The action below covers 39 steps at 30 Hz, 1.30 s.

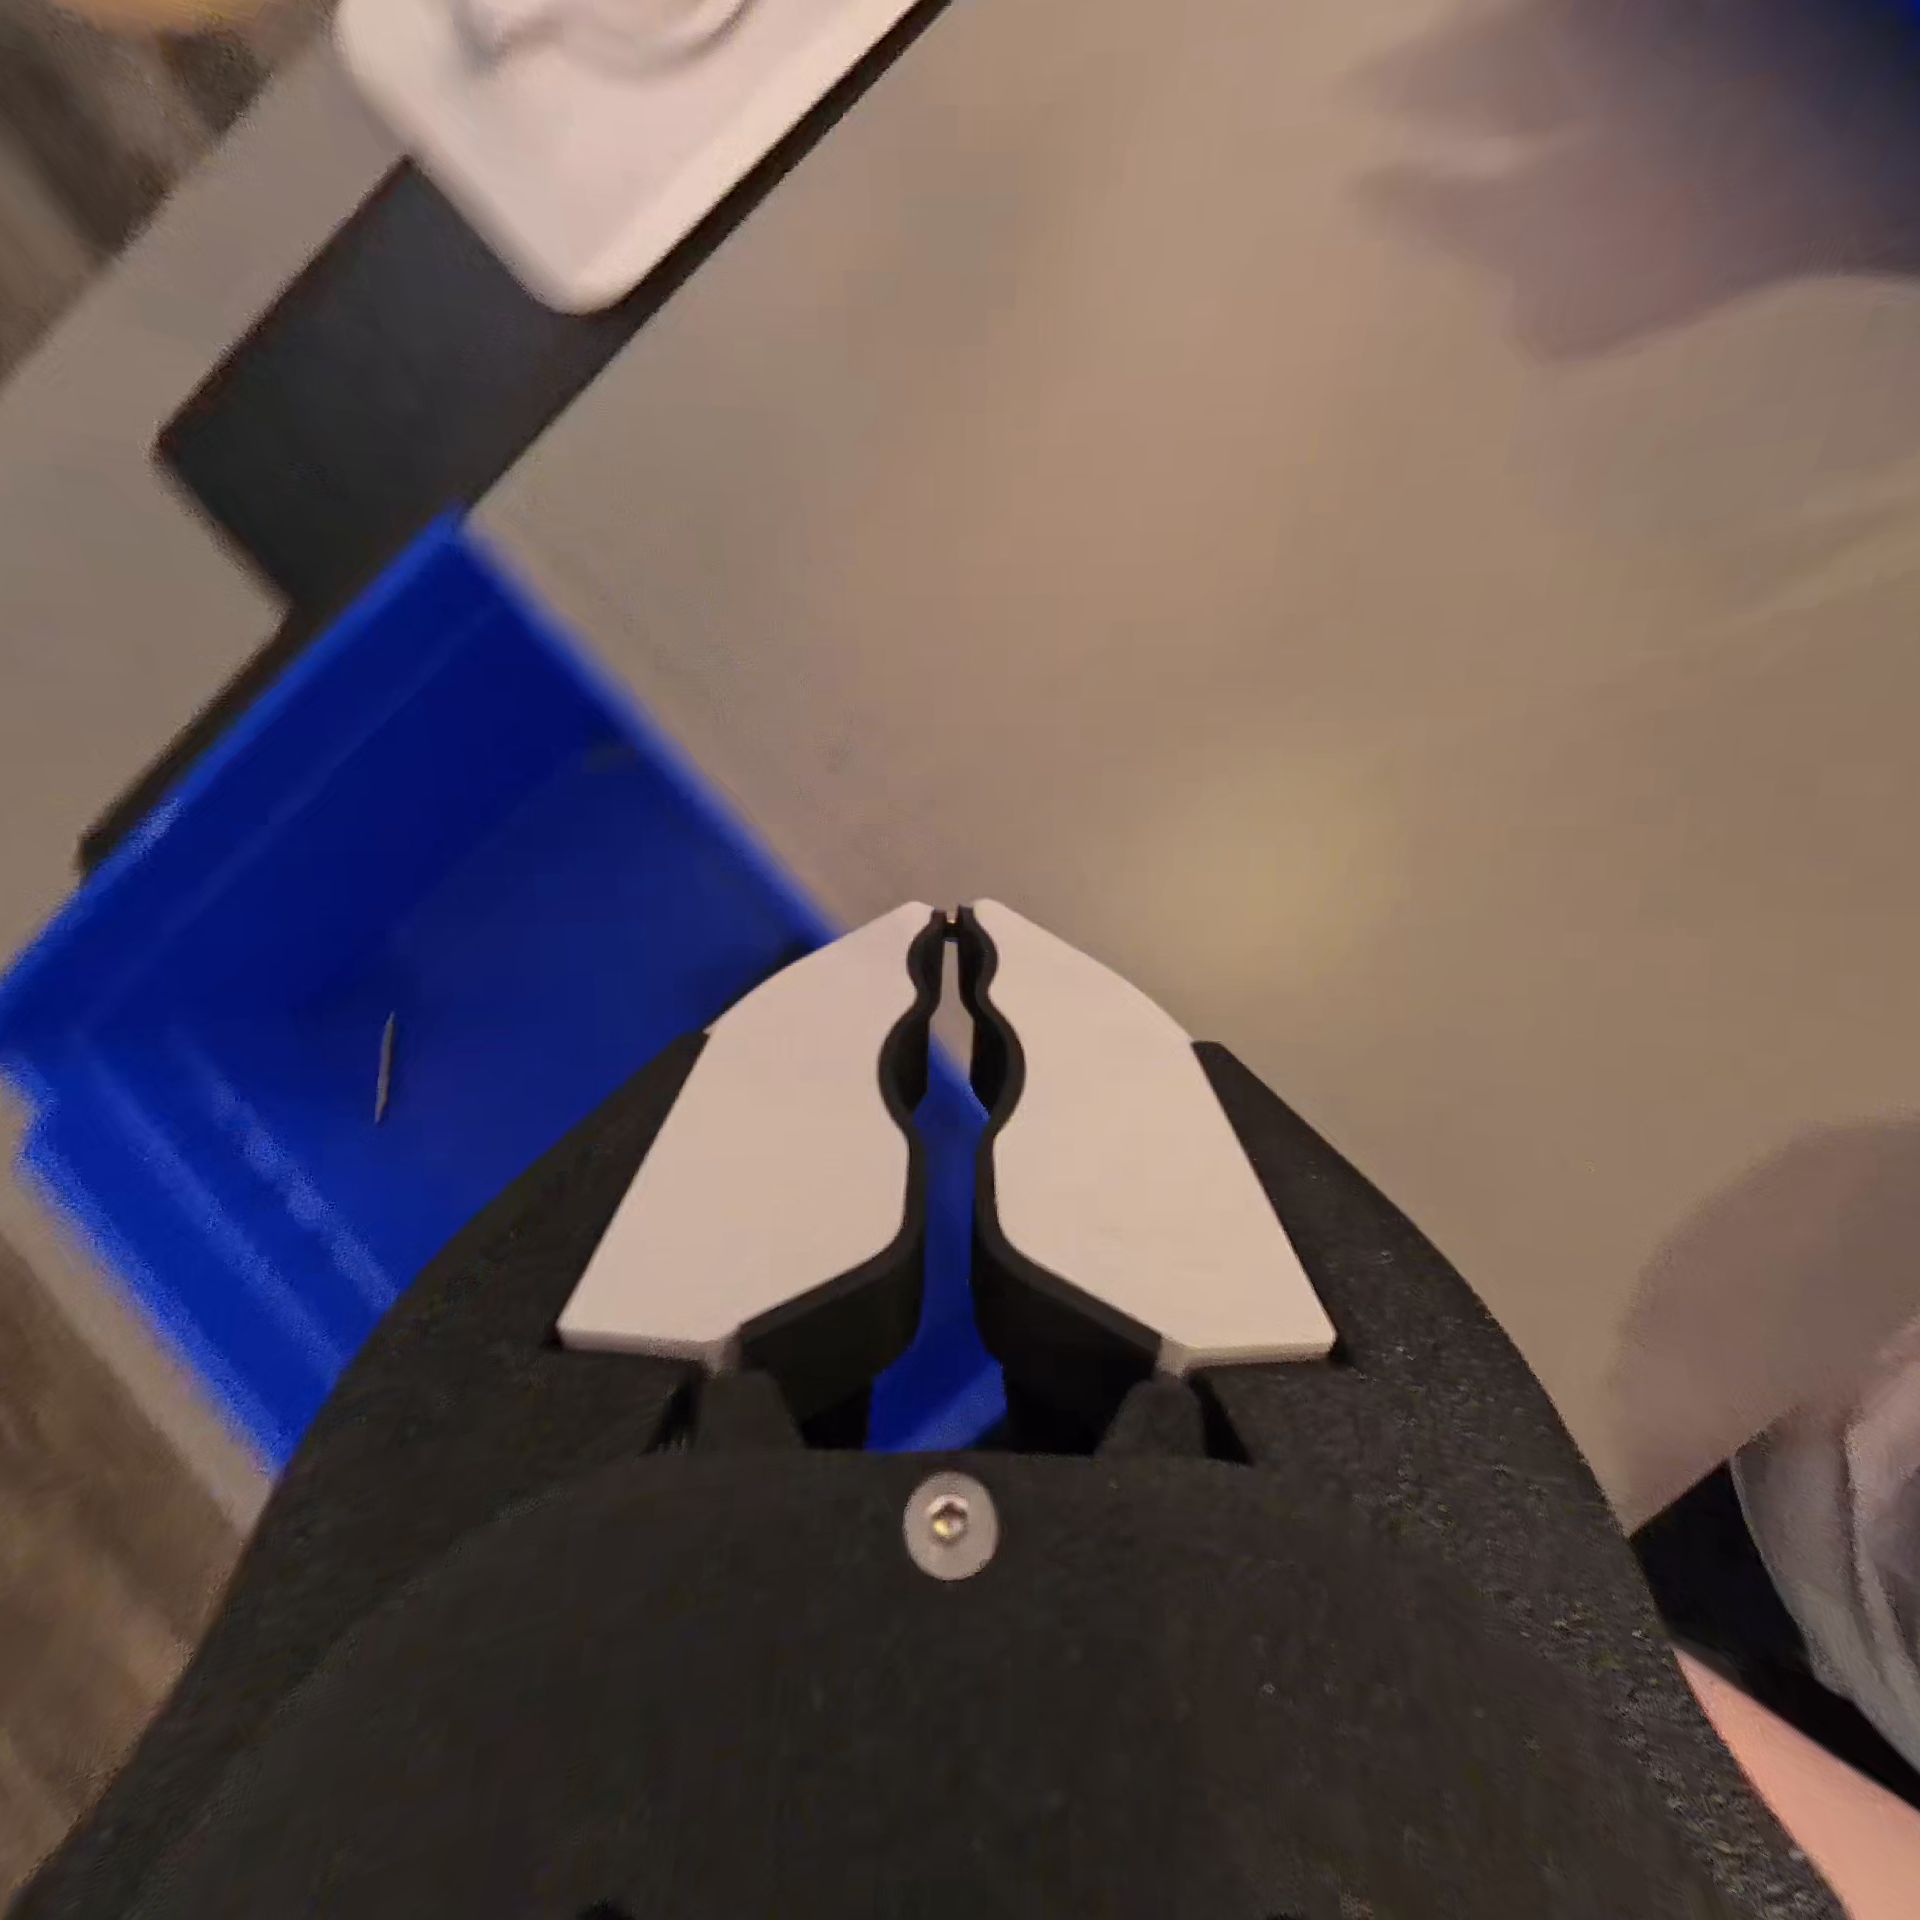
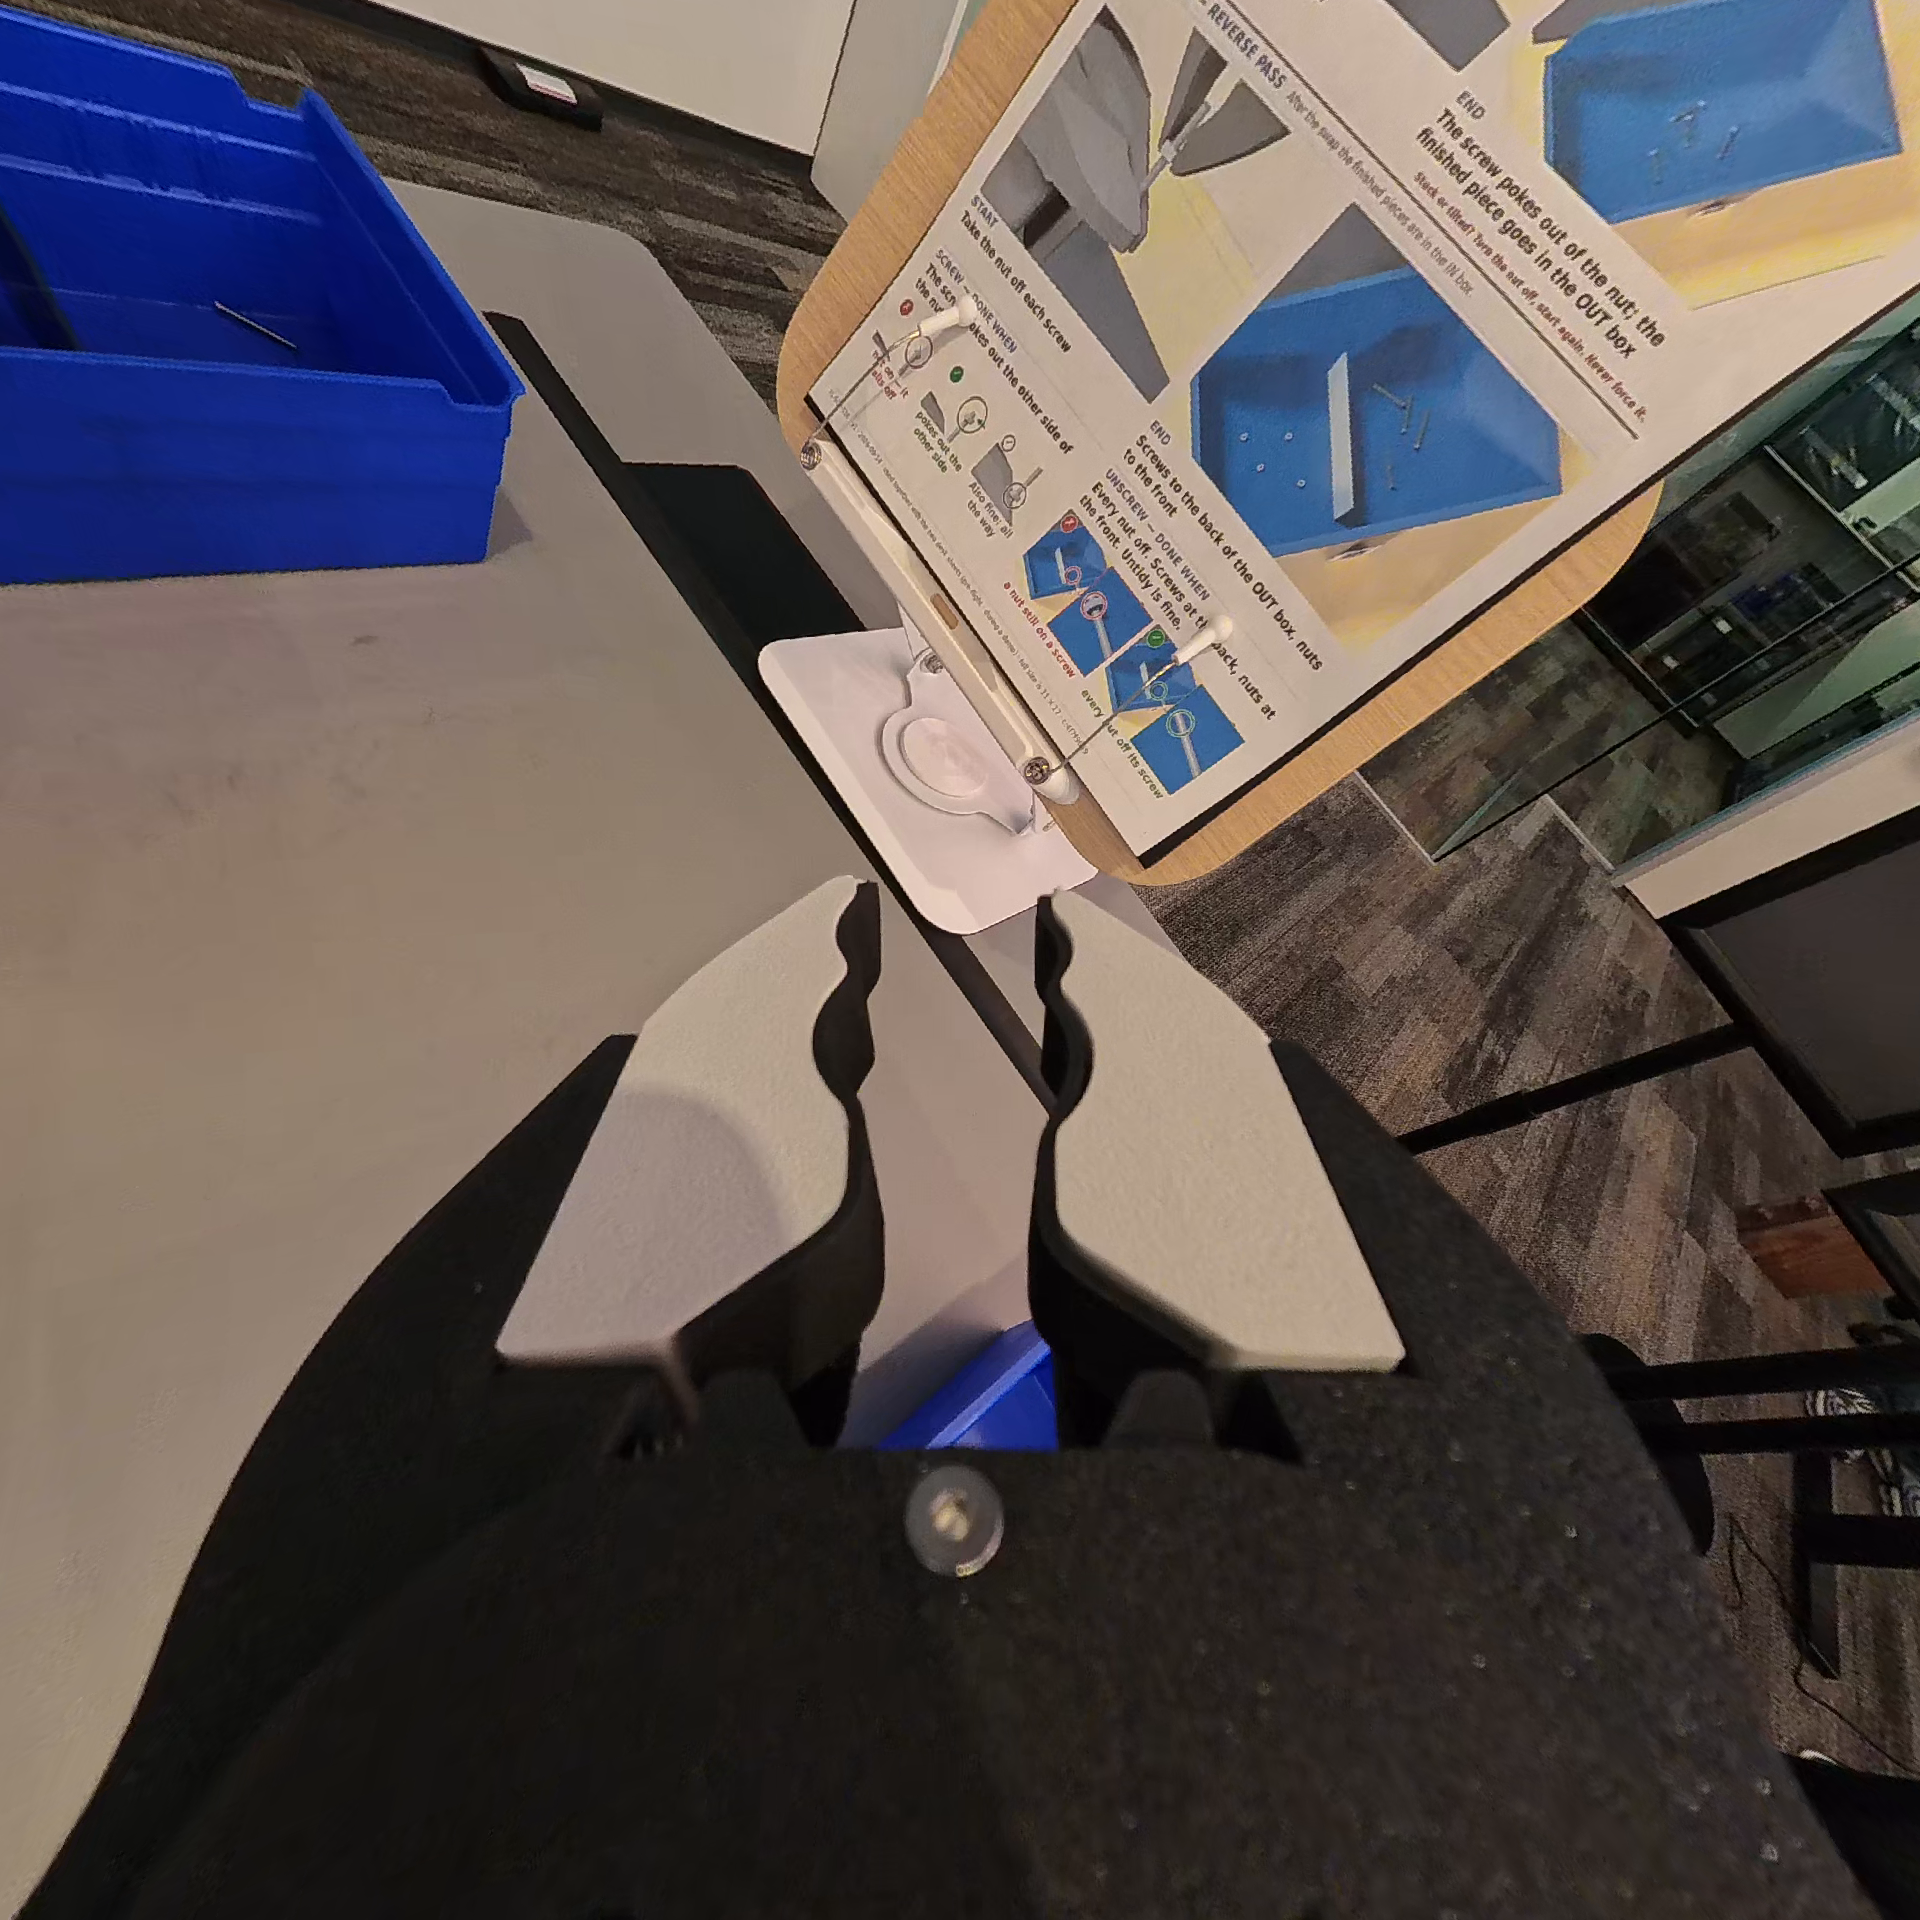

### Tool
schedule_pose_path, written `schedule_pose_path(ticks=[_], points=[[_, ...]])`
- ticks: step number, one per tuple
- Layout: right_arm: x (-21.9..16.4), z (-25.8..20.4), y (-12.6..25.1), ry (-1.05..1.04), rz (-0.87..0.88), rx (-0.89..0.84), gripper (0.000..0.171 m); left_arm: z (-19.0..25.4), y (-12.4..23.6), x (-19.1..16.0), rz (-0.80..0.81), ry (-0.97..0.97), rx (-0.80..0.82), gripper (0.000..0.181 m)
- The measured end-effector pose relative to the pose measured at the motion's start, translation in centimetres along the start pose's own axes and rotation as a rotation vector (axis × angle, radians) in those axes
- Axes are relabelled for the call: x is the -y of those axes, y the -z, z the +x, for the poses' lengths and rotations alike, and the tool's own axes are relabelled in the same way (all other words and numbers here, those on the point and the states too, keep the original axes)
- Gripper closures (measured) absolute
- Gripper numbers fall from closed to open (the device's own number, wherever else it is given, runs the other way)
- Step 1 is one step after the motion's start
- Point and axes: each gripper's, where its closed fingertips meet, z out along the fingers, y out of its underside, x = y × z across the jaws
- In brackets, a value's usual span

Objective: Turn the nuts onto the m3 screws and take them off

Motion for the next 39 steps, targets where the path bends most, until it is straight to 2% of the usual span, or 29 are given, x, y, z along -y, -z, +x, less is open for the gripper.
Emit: schedule_pose_path(ticks=[4, 6, 9, 14, 18, 24, 39], points=[[-0.2, 0.0, -0.1, 0.006, -0.013, 0.0, 0.143, 9.8, -3.4, 6.2, 0.134, -0.213, -0.283, 0.179], [-0.2, 0.0, 0.1, 0.01, -0.014, -0.002, 0.143, 14.0, -6.2, 7.3, 0.117, -0.239, -0.424, 0.179], [-0.1, 0.0, 0.2, 0.005, -0.009, 0.002, 0.143, 16.6, -10.9, 7.8, 0.079, -0.225, -0.468, 0.179], [0.0, 0.0, 0.3, 0.008, -0.004, 0.008, 0.143, 18.5, -14.7, 8.0, 0.064, -0.127, -0.556, 0.179], [-0.1, 0.0, 0.3, 0.01, -0.01, 0.008, 0.143, 18.3, -16.6, 7.8, 0.065, -0.212, -0.461, 0.18], [-0.1, 0.0, 0.3, 0.014, -0.009, 0.011, 0.143, 19.6, -18.1, 6.4, 0.008, -0.352, -0.43, 0.179], [-0.7, -0.3, -0.3, 0.035, -0.052, 0.021, 0.143, 19.9, -19.7, 5.4, -0.035, -0.385, -0.418, 0.18]])
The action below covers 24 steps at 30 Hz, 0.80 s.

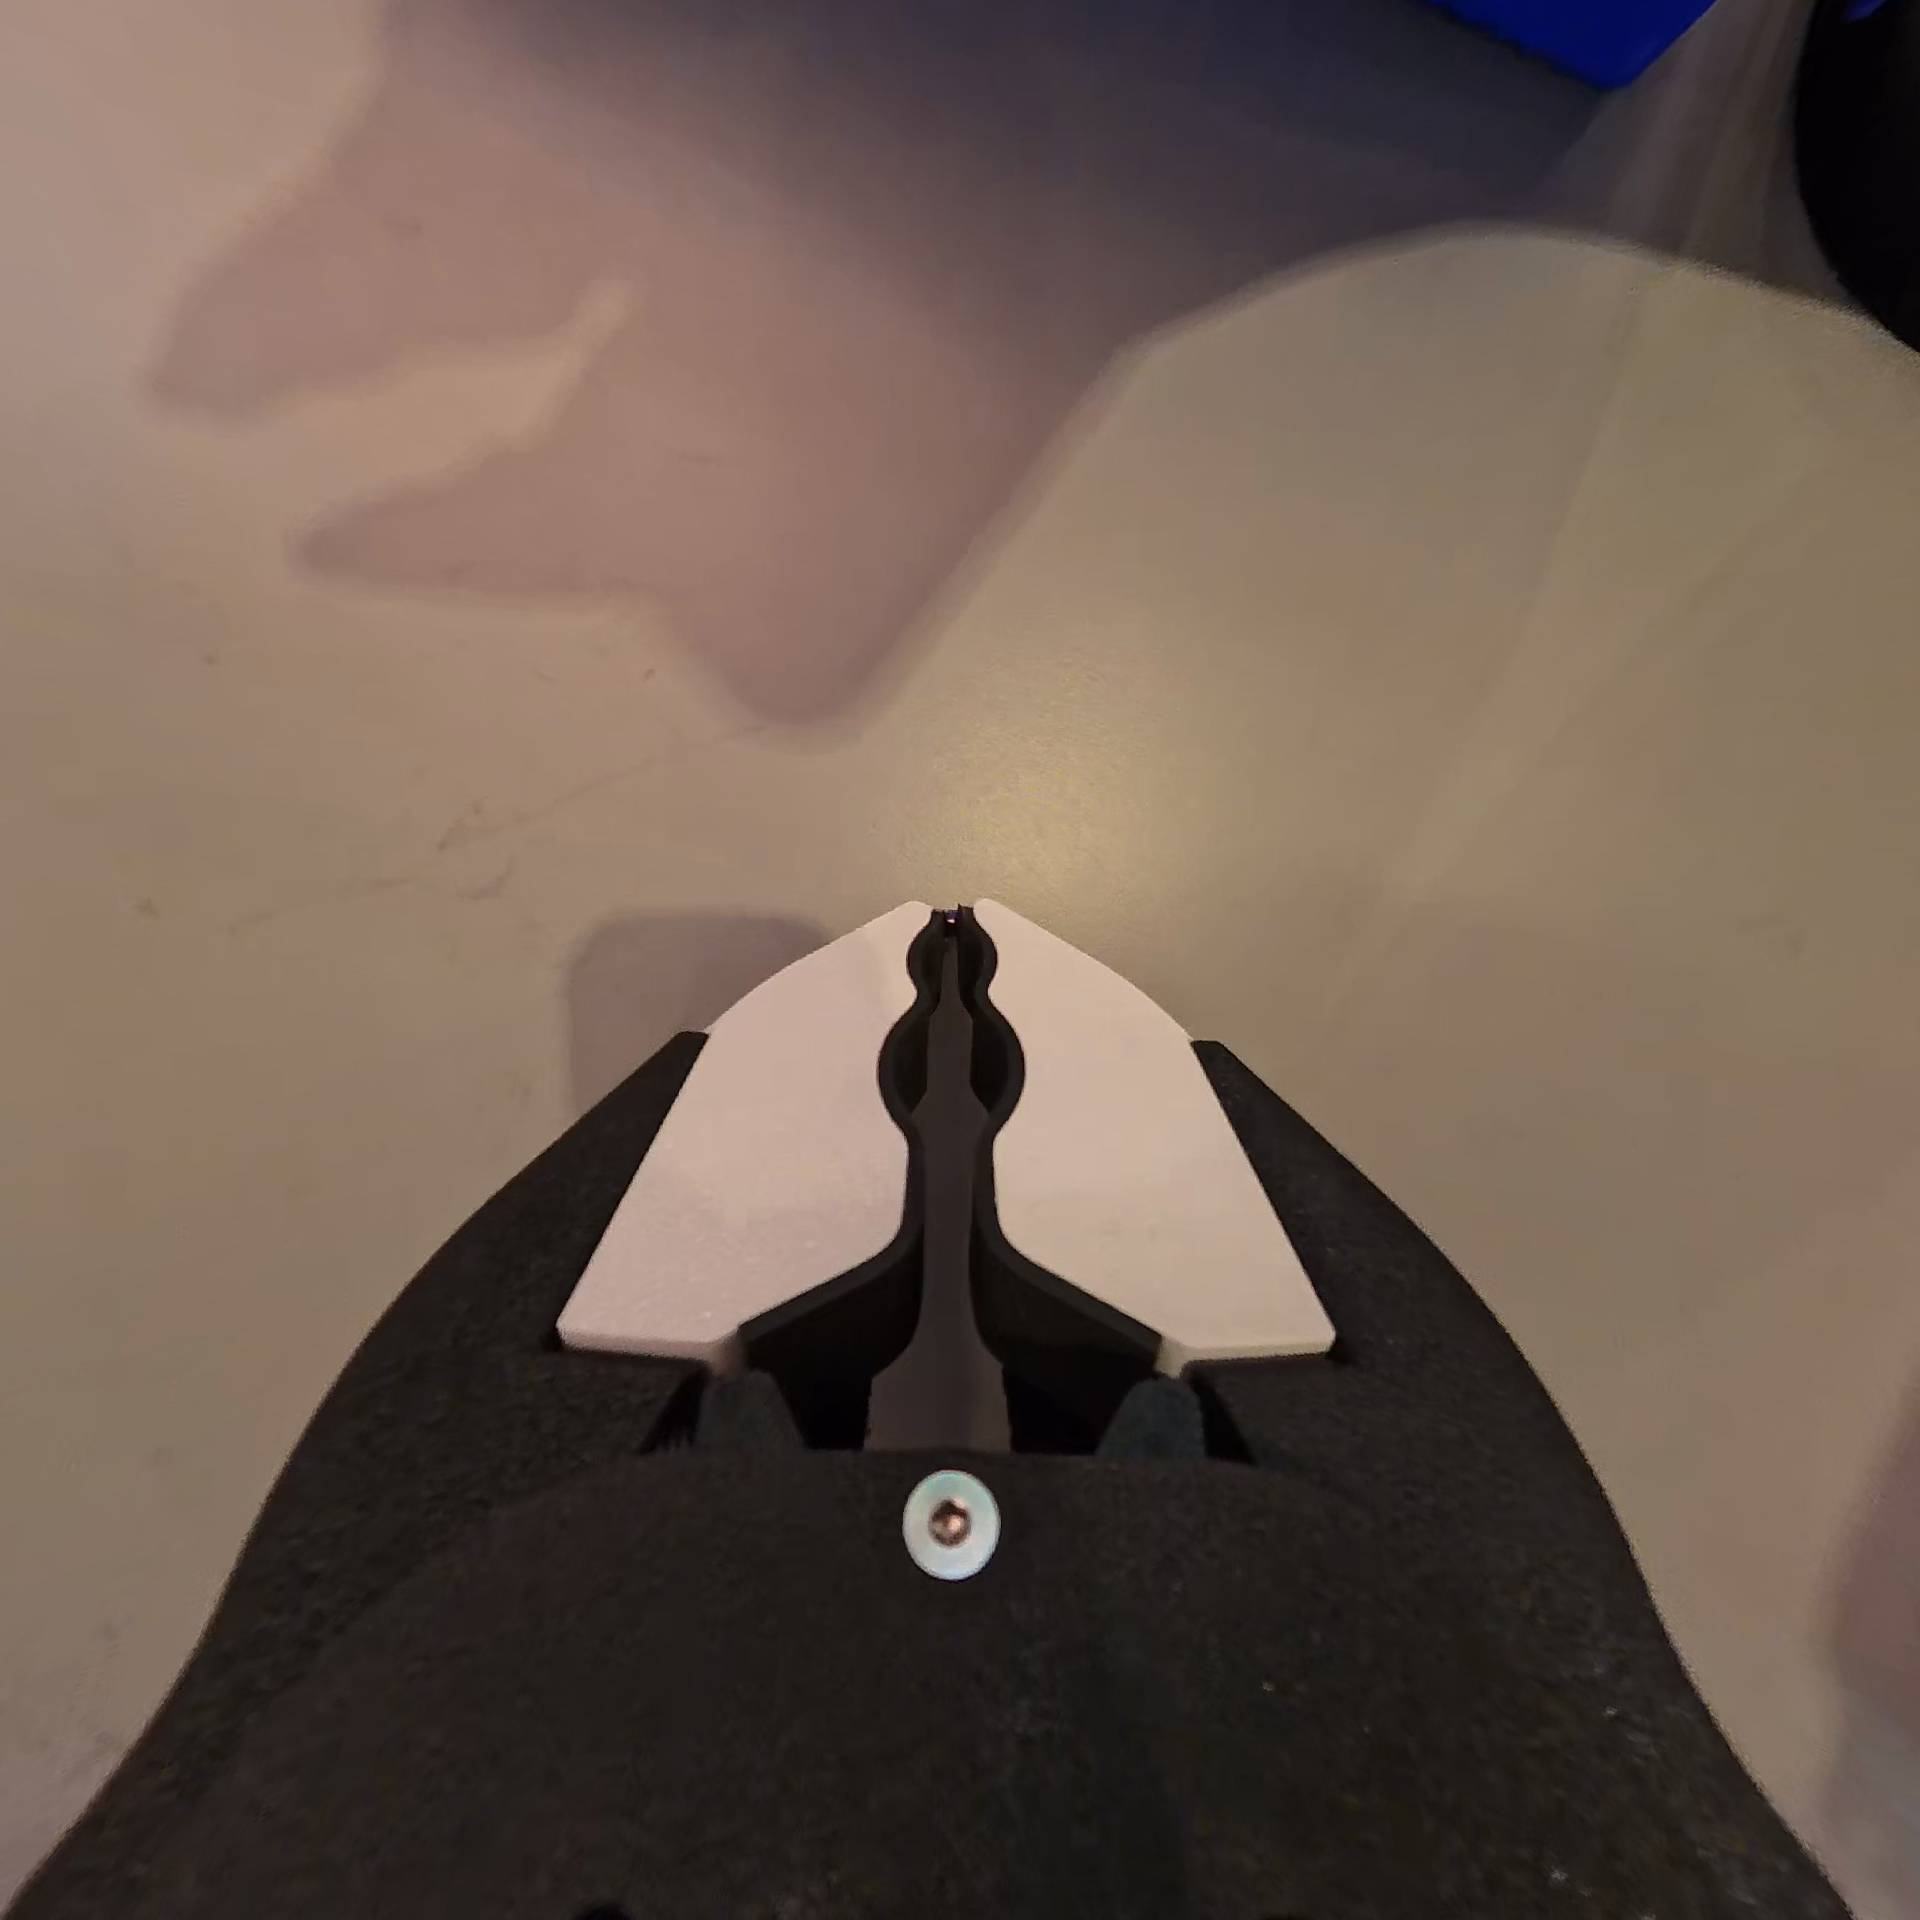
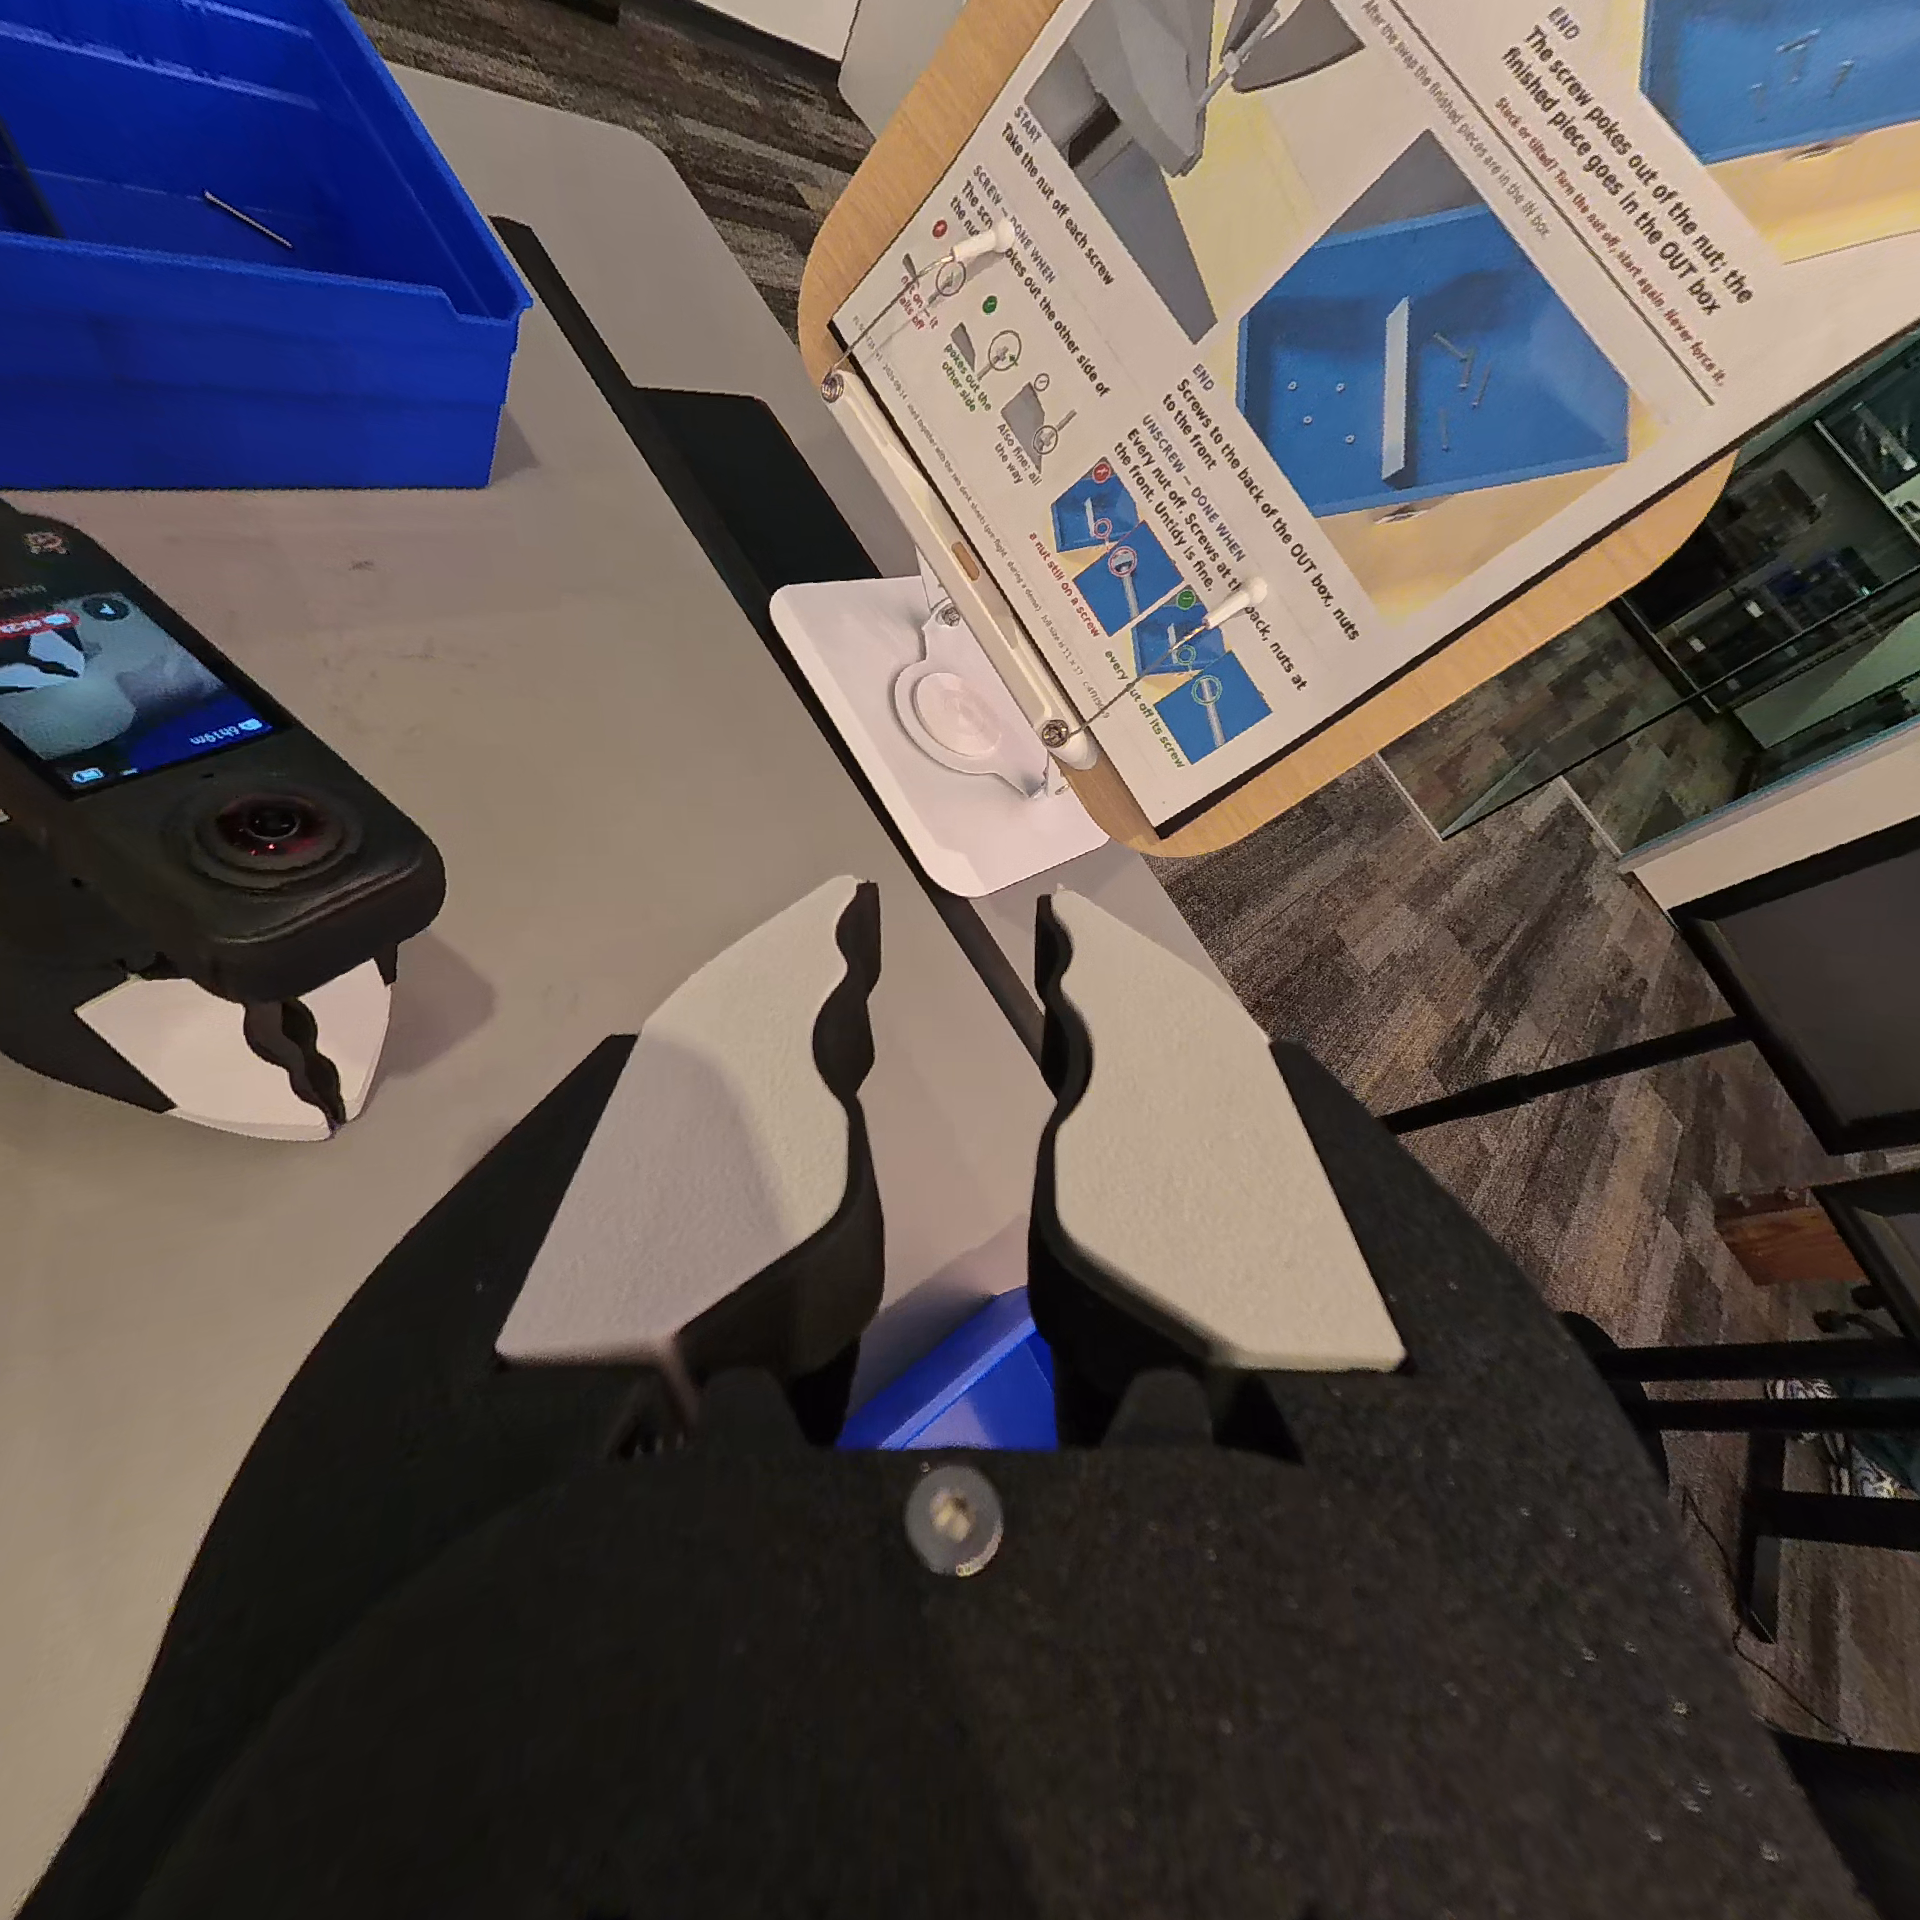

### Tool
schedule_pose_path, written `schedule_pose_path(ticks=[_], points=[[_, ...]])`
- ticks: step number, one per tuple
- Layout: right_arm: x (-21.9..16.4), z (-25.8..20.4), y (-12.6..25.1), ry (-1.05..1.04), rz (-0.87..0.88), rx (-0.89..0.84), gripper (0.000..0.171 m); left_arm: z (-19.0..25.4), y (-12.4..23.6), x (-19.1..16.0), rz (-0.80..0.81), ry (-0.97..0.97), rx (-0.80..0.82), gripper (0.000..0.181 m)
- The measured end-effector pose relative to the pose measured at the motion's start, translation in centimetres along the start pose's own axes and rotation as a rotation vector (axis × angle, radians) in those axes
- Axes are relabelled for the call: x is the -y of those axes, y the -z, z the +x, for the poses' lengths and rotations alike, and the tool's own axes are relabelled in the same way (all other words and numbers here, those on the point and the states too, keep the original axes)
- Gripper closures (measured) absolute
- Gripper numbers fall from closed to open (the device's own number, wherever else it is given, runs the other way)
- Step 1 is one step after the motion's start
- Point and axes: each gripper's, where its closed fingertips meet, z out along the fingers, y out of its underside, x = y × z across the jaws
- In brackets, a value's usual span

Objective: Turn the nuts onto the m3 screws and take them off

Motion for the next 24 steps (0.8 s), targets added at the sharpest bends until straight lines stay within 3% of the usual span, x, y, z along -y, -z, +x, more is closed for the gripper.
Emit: schedule_pose_path(ticks=[9, 15, 24], points=[[0.0, 0.0, -0.1, 0.004, -0.002, -0.001, 0.143, -0.2, -0.3, -0.1, 0.001, 0.01, 0.005, 0.179], [-0.1, 0.1, 0.0, 0.011, -0.005, -0.008, 0.143, -0.4, 0.6, 0.8, 0.055, 0.019, -0.008, 0.165], [0.1, 0.5, 0.4, 0.011, 0.009, -0.026, 0.143, -3.3, 7.5, 2.1, 0.193, 0.063, 0.106, 0.164]])
